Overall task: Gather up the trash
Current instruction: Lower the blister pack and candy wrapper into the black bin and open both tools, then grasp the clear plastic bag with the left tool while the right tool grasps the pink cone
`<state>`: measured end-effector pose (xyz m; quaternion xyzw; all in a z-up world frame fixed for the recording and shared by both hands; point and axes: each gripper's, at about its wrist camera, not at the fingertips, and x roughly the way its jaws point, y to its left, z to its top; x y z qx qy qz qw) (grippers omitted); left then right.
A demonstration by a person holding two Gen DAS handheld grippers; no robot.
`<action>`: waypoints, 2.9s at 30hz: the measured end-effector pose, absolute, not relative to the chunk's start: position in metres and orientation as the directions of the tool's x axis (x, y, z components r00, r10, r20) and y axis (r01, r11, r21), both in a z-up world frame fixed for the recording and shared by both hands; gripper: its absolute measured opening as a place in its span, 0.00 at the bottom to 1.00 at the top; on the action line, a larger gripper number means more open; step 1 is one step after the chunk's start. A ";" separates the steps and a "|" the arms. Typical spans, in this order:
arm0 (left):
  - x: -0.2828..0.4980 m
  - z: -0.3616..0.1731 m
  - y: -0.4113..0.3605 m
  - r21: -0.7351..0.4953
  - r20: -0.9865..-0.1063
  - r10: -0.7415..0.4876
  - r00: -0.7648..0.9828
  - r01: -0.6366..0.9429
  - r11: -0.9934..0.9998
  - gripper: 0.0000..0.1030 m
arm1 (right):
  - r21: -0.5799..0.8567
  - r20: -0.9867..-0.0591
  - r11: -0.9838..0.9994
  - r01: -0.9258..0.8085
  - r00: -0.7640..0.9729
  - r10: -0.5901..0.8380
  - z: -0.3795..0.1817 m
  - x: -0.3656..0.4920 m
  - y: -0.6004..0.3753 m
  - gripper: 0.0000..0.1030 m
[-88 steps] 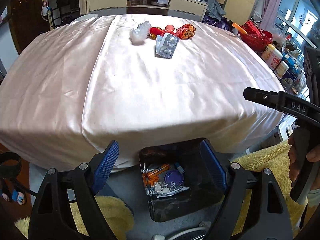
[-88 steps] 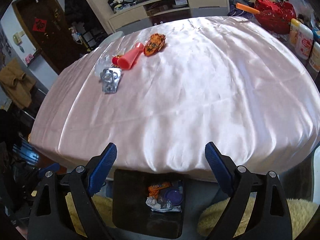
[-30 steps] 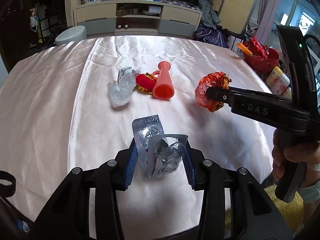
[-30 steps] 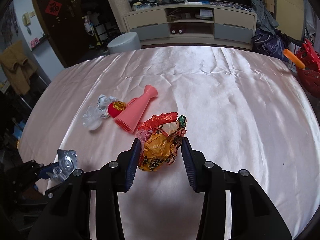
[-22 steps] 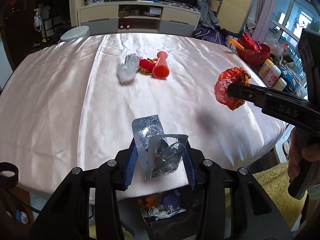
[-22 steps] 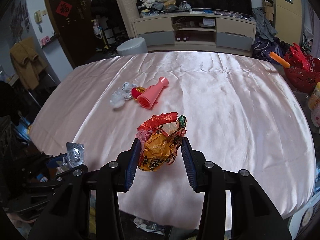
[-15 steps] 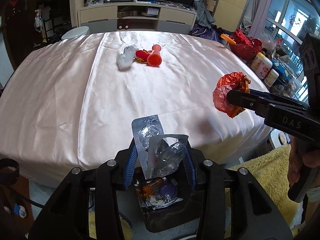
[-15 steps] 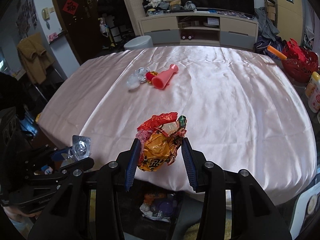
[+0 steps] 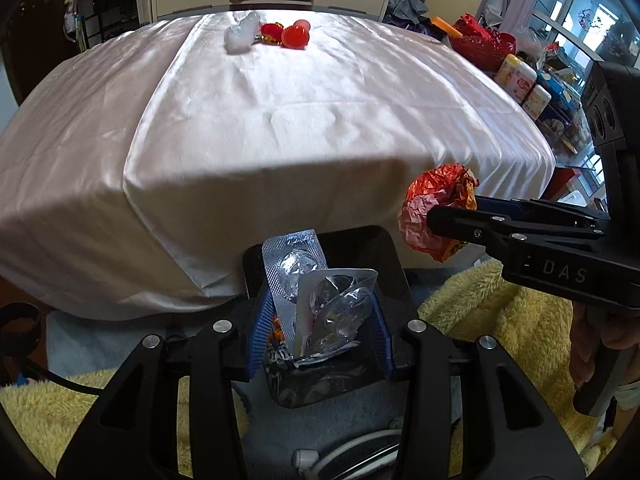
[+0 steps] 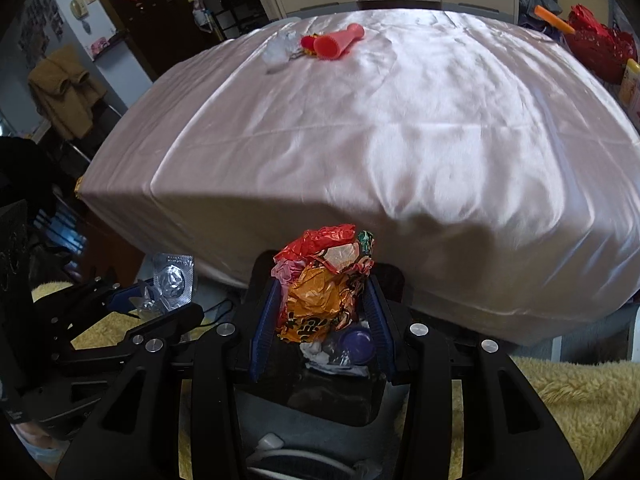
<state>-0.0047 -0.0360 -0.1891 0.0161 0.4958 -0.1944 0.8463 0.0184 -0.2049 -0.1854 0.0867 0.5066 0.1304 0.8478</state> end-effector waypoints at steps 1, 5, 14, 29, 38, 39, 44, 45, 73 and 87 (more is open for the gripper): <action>-0.007 -0.194 -0.036 -0.166 -0.850 -0.311 0.424 0.345 0.924 0.40 | 0.282 -0.843 0.950 -0.130 0.439 0.311 -0.191 0.017 -0.204 0.43; -0.011 -0.209 -0.039 -0.158 -0.867 -0.298 0.400 0.346 0.925 0.41 | 0.274 -0.870 0.955 -0.118 0.393 0.298 -0.211 0.013 -0.198 0.43; -0.012 -0.233 -0.039 -0.158 -0.897 -0.277 0.344 0.336 0.929 0.44 | 0.277 -0.897 0.958 -0.072 0.338 0.285 -0.233 0.016 -0.197 0.46; 0.005 -0.217 -0.022 -0.151 -0.885 -0.257 0.388 0.283 0.947 0.75 | 0.310 -0.862 0.951 -0.007 0.419 0.284 -0.211 0.030 -0.219 0.79; 0.030 -0.163 -0.011 -0.118 -0.831 -0.243 0.501 0.268 0.956 0.81 | 0.305 -0.824 0.952 0.003 0.502 0.262 -0.175 0.065 -0.237 0.85; 0.036 -0.157 -0.010 -0.112 -0.825 -0.238 0.513 0.264 0.958 0.82 | 0.297 -0.825 0.955 0.006 0.506 0.253 -0.173 0.072 -0.238 0.85; 0.074 -0.133 -0.005 -0.072 -0.809 -0.192 0.556 0.231 0.970 0.84 | 0.281 -0.816 0.960 0.014 0.530 0.231 -0.158 0.109 -0.245 0.85; 0.082 -0.129 -0.004 -0.066 -0.807 -0.185 0.561 0.226 0.972 0.84 | 0.280 -0.814 0.960 0.016 0.534 0.228 -0.156 0.115 -0.246 0.85; 0.266 -0.142 -0.024 -0.100 -0.795 -0.213 0.568 0.224 0.970 0.63 | 0.380 -0.786 0.925 -0.005 0.526 0.326 -0.154 0.315 -0.210 0.42; 0.289 -0.162 -0.036 -0.147 -0.812 -0.279 0.513 0.282 0.948 0.27 | 0.408 -0.797 0.913 -0.012 0.483 0.363 -0.172 0.332 -0.195 0.32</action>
